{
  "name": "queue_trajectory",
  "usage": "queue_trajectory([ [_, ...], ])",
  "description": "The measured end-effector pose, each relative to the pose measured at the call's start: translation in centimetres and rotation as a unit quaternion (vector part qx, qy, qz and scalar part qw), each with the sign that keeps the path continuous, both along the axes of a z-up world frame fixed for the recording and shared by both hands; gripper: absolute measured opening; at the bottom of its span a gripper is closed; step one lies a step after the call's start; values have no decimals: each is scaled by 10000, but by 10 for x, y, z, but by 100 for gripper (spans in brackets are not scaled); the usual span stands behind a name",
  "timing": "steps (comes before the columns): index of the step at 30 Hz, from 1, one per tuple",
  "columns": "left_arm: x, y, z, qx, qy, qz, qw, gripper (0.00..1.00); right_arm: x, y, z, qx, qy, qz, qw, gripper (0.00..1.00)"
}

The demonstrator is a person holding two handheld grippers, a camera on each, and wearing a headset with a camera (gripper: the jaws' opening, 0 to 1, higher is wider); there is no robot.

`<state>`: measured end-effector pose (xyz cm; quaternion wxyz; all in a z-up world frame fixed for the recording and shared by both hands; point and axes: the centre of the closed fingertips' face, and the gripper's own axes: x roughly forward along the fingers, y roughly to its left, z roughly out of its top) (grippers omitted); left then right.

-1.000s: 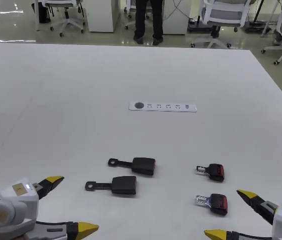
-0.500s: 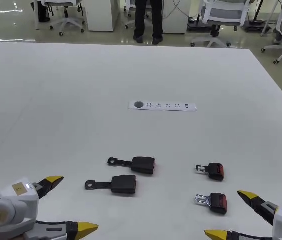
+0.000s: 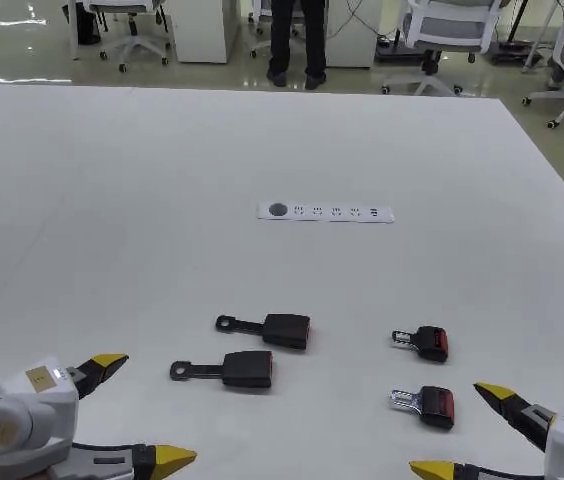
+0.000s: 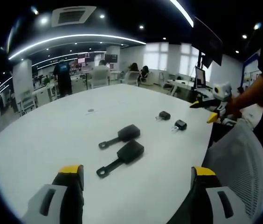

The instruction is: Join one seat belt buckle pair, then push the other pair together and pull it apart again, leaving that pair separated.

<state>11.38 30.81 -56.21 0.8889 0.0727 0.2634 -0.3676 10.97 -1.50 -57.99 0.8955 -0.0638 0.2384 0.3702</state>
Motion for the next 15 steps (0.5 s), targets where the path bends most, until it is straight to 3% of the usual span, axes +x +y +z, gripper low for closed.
queue_trajectory([
  [15, 0, -7, 3, 12, 3, -30, 10000, 97, 1, -5, -4, -76, 41, -38, 10000, 86],
])
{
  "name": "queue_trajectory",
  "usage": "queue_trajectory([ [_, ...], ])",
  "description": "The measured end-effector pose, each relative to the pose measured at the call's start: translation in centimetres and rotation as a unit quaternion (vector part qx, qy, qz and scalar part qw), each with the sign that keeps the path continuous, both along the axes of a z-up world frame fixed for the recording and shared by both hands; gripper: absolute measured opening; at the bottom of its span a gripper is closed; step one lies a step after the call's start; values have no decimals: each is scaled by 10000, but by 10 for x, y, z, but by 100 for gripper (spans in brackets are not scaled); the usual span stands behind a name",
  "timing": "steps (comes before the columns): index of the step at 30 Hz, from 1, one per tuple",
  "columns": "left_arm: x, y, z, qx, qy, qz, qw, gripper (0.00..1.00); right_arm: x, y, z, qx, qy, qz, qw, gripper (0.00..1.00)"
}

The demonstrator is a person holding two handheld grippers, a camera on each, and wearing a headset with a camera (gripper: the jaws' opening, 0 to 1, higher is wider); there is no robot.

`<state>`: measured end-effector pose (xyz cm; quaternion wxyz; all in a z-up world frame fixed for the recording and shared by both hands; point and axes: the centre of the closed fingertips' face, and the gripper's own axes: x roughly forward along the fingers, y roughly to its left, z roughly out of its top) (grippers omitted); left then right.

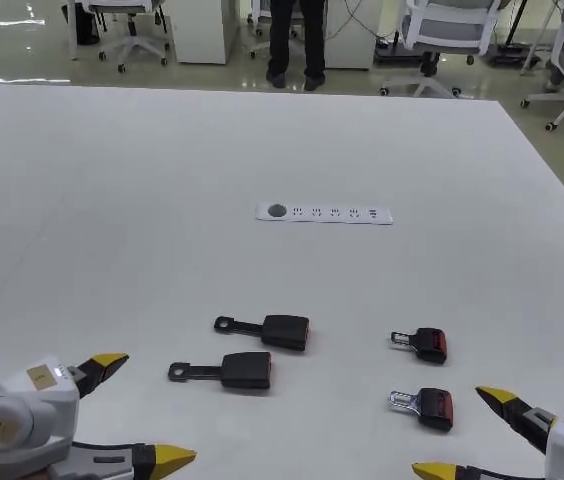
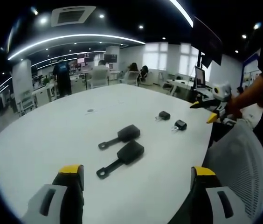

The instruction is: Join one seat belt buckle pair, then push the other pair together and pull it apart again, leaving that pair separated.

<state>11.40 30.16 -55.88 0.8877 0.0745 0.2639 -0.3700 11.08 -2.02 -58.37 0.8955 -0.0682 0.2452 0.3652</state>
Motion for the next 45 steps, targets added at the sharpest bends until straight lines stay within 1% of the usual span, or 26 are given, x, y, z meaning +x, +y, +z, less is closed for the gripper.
queue_trajectory([
  [6, 1, 1, -1, 19, 11, -18, 10000, 97, 3, -4, -3, -56, 27, -12, 10000, 85],
  [10, 5, 2, -5, 27, 23, -38, 10000, 96, 4, -7, -7, -93, 40, -21, 9999, 84],
  [15, 5, -3, -4, 33, 35, -60, 10000, 96, 6, -10, -9, -139, 68, -46, 9999, 84],
  [20, 7, -3, -4, 47, 45, -82, 9999, 96, 8, -14, -11, -170, 114, -61, 9998, 83],
  [26, 14, 3, -12, 78, 50, -106, 9999, 95, 13, -16, -14, -189, 123, -62, 9997, 83],
  [30, 17, -1, -10, 88, 55, -114, 9999, 95, 16, -16, -18, -239, 149, -38, 9996, 82],
  [36, 23, 2, -17, 117, 80, -143, 9998, 95, 18, -16, -22, -296, 204, -18, 9994, 81],
  [38, 25, 1, -18, 121, 95, -153, 9998, 94, 19, -16, -23, -312, 214, -13, 9993, 81],
  [41, 26, -5, -19, 134, 111, -169, 9997, 94, 21, -16, -26, -360, 262, 11, 9990, 80],
  [45, 27, -7, -21, 147, 131, -201, 9996, 94, 23, -16, -27, -399, 308, 32, 9987, 79],
])
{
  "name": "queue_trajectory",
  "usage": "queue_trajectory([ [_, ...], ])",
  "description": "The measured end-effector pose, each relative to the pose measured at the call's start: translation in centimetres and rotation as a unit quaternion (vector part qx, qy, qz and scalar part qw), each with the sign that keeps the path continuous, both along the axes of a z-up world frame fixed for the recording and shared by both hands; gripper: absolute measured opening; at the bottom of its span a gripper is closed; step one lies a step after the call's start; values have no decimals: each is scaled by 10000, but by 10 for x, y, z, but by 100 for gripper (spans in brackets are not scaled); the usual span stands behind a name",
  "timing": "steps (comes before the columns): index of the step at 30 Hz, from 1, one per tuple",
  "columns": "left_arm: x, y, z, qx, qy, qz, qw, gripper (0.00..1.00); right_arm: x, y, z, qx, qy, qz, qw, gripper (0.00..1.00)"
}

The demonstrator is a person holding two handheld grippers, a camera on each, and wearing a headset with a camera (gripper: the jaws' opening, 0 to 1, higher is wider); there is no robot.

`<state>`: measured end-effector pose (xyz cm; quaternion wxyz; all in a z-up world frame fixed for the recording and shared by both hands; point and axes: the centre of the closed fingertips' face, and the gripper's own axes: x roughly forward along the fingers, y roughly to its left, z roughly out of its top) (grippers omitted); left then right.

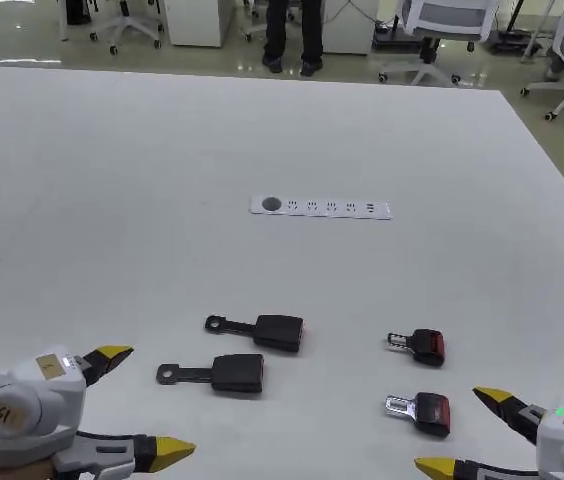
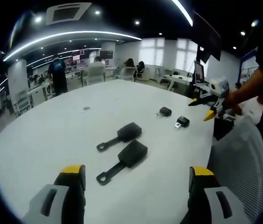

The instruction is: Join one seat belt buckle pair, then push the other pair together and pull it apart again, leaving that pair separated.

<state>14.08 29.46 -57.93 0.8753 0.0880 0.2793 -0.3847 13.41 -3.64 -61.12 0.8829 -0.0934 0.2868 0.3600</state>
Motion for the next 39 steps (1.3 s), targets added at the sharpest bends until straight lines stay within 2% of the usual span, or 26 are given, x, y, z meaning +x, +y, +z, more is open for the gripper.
queue_trajectory([
  [8, 7, -5, -4, 48, 83, -94, 9999, 93, 8, 0, -2, -56, 76, 53, 9999, 78],
  [13, 14, -9, -6, 92, 108, -157, 9998, 92, 14, -5, -9, -113, 142, 89, 9998, 77],
  [23, 26, -13, -14, 162, 184, -294, 9993, 91, 20, -3, -17, -211, 286, 201, 9992, 74],
  [29, 33, -20, -19, 251, 228, -432, 9985, 89, 22, -4, -22, -251, 397, 263, 9986, 71],
  [33, 35, -22, -23, 295, 264, -565, 9976, 87, 25, -10, -32, -313, 486, 326, 9978, 70],
  [39, 41, -32, -35, 400, 363, -845, 9950, 86, 27, -12, -39, -381, 629, 483, 9961, 69],
])
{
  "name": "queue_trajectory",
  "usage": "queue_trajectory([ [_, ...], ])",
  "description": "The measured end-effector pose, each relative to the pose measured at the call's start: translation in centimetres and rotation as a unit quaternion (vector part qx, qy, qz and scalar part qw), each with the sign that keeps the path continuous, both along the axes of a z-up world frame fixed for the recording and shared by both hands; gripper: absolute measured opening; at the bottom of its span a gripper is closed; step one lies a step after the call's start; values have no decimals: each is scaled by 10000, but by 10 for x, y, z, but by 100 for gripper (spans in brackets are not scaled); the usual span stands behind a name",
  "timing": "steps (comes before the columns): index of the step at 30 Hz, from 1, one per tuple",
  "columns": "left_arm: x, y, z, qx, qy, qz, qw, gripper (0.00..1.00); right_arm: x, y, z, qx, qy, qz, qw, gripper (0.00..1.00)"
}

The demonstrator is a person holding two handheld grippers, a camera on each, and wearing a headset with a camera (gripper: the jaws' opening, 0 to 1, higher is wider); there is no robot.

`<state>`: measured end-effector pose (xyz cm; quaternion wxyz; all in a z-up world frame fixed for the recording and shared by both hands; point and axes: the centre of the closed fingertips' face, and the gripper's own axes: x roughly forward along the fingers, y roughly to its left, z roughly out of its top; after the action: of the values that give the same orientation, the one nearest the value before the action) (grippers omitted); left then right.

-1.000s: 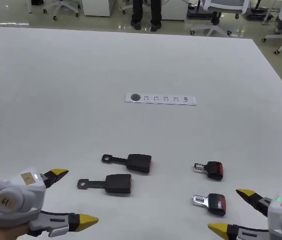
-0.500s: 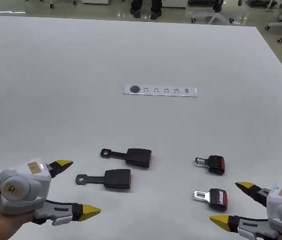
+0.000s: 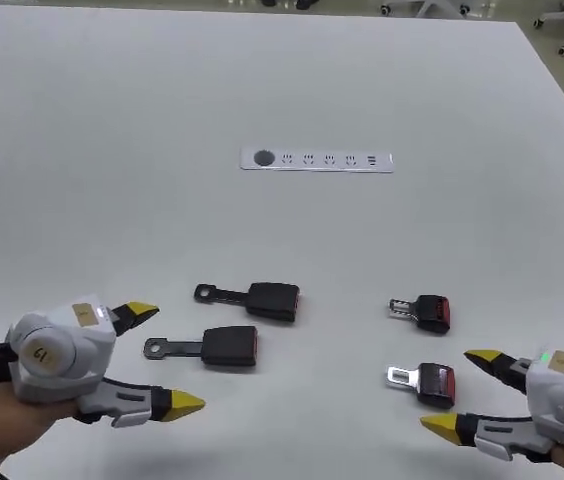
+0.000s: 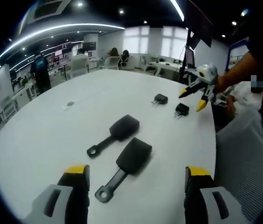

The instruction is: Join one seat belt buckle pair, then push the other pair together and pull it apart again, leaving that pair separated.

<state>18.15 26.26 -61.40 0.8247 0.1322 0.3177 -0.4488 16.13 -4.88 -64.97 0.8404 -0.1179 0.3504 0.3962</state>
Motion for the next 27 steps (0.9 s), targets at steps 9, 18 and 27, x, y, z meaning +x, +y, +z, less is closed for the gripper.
queue_trajectory([
  [9, 4, -15, -12, 200, 95, -357, 9991, 82, 4, -2, -11, -105, 142, 293, 9994, 65],
  [18, 12, -23, -30, 298, 248, -619, 9973, 80, 6, -5, -20, -210, 301, 563, 9977, 61],
  [27, 21, -30, -50, 401, 380, -869, 9947, 73, 3, -5, -29, -414, 473, 897, 9940, 56],
])
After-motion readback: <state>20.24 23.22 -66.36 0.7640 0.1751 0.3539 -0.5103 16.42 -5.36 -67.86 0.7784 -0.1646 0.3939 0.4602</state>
